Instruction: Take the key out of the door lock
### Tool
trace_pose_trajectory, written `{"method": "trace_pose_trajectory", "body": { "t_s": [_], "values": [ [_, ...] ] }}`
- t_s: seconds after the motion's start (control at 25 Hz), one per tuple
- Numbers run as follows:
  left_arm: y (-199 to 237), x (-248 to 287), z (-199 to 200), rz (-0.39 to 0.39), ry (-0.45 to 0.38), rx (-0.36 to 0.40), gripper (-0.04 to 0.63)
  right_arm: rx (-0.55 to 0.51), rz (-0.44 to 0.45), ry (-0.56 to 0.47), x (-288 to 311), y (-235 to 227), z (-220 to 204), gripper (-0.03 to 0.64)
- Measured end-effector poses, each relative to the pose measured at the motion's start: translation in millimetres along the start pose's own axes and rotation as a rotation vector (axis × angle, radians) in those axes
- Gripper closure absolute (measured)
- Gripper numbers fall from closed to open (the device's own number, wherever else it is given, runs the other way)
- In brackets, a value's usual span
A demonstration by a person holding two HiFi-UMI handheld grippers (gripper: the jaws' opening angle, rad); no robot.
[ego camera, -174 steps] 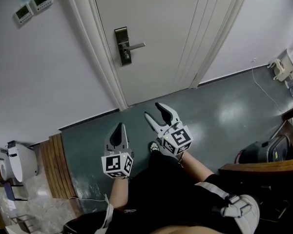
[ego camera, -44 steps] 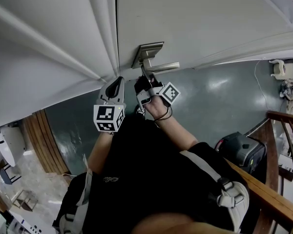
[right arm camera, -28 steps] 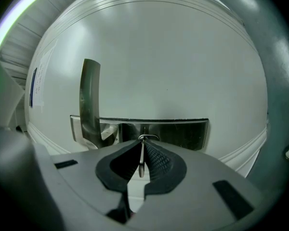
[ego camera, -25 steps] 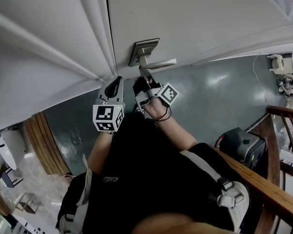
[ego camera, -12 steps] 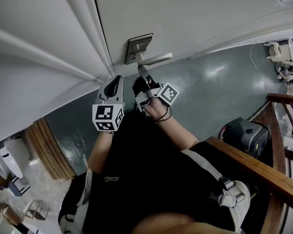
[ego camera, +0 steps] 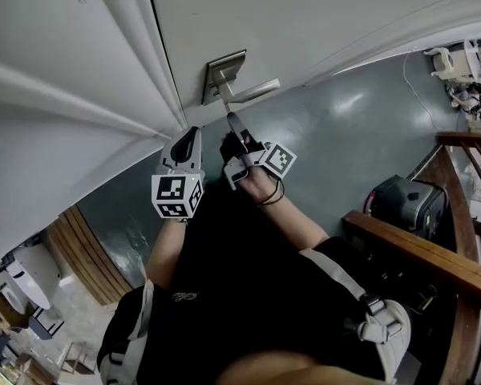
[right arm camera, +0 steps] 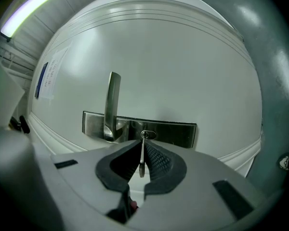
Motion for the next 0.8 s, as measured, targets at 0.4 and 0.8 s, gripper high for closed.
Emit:
{"method": "trace_pose_trajectory", "body": {
  "t_s": [0.4, 0.8],
  "values": [
    [-1, 1, -13, -0.040, 0.028, -0.006, 0.571, -0.123, 0.000, 0.057, -25, 23, -14, 0.586],
    [-26, -20, -24, 0.088, -0.003, -0.033, 0.571, -0.529, -0.019, 0.302, -42, 44, -7, 0.586]
  ]
}}
Point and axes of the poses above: the fingertips, and each gripper's own axes: x forward along the fingers, y to its left, z out of its top, the point moved 7 cm from there along -x, backward along the fingers, and after that the axes turned 7 degrees about z, right-handed, at the moved point
